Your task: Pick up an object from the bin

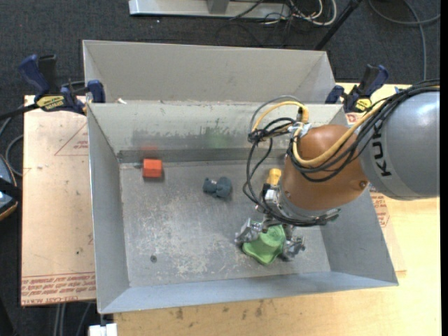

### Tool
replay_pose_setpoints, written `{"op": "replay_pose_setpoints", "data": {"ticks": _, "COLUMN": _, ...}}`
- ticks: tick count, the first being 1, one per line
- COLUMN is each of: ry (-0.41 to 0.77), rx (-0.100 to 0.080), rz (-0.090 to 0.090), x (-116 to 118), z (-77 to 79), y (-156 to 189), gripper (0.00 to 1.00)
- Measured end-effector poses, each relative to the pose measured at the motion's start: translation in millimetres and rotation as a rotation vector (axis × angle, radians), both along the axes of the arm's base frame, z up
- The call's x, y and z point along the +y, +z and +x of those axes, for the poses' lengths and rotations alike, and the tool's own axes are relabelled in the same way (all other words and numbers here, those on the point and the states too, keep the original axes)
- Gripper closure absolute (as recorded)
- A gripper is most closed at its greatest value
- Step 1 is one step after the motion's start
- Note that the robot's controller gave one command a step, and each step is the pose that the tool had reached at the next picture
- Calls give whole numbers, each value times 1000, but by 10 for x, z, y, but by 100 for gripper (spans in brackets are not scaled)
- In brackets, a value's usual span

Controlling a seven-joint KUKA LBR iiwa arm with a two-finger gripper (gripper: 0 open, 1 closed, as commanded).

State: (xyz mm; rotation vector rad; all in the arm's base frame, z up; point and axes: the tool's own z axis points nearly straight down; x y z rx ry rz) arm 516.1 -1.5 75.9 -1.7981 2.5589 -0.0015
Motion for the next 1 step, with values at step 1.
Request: {"op": "replay_pose_setpoints", "data": {"ticks": 1, "ry": 18, "rx": 1, "rz": -6, "x": -58, "z": 102, "y": 1493, "gripper": 100}}
